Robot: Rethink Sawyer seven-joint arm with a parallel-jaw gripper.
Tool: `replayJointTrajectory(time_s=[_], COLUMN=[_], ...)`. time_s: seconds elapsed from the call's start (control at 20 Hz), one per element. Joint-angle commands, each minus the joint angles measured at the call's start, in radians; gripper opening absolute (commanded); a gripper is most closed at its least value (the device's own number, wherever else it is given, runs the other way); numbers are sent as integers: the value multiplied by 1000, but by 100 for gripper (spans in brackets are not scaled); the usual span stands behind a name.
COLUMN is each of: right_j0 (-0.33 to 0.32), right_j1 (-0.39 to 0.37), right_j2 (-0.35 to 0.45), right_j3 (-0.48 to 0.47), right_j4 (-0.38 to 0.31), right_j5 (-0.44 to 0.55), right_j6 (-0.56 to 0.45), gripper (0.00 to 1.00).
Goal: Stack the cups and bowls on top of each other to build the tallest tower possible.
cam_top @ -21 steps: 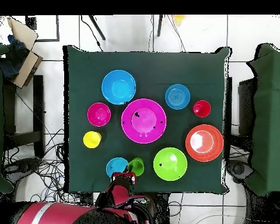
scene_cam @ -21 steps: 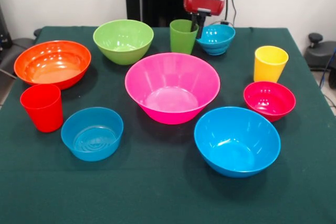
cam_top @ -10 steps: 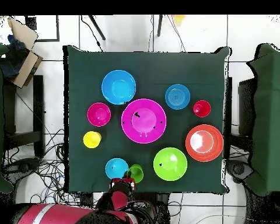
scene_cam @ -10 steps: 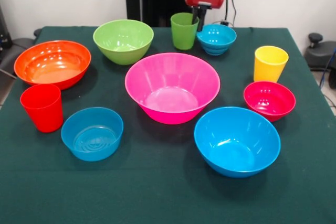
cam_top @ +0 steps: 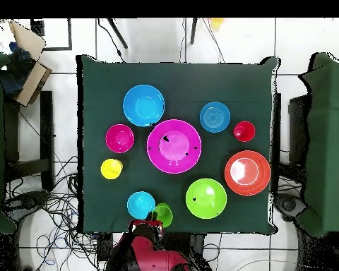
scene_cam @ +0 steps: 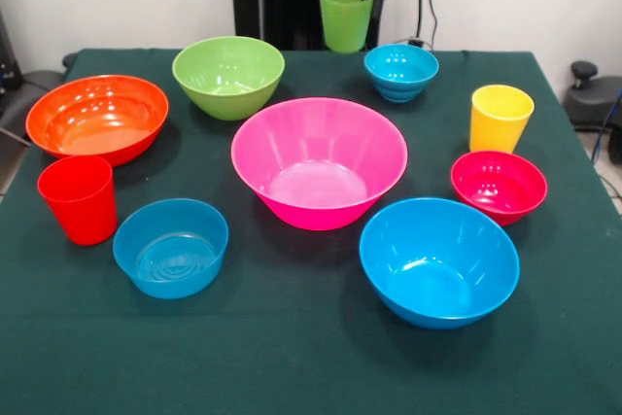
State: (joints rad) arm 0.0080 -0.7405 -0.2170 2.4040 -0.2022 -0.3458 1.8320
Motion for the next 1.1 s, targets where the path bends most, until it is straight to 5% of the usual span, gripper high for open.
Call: replayJointTrajectory(time_s=[0.05, 0.3, 0.55, 0.9, 1.1], right_j0=[-93, -110, -80, -133, -180], right_j1=[-337, -427, -380, -297, -236], right_j2=[209, 244, 236, 295, 334], right_j3=[-38, -115, -277, -436, -462], right_j4=[-6, 55, 41, 10, -15], right_j5=[420, 614, 723, 779, 720], right_j6=[19, -18, -16, -47, -53], gripper=[0, 0, 0, 0, 0])
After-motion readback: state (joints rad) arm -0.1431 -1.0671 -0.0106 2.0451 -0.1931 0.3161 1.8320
